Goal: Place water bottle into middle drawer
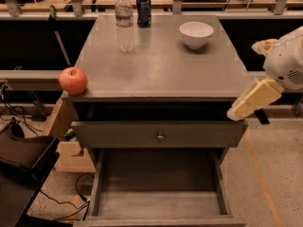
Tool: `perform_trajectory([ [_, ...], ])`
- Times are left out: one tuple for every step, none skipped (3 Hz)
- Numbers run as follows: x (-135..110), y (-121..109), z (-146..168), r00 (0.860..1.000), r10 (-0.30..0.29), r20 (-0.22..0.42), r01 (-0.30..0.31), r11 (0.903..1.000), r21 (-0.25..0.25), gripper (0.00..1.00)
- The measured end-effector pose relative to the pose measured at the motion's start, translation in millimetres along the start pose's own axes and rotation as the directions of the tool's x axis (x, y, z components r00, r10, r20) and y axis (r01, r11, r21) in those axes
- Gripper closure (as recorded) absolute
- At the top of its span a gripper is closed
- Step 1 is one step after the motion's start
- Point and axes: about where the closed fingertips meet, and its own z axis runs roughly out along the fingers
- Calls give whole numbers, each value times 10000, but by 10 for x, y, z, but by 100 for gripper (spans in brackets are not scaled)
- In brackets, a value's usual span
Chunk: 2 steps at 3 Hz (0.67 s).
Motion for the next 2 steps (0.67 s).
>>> perform_trajectory([
  [-269,-262,228,9802,524,1910,-638,9965,542,0],
  [-663,-752,354,9123,554,4058,-1339,9767,1678,0],
])
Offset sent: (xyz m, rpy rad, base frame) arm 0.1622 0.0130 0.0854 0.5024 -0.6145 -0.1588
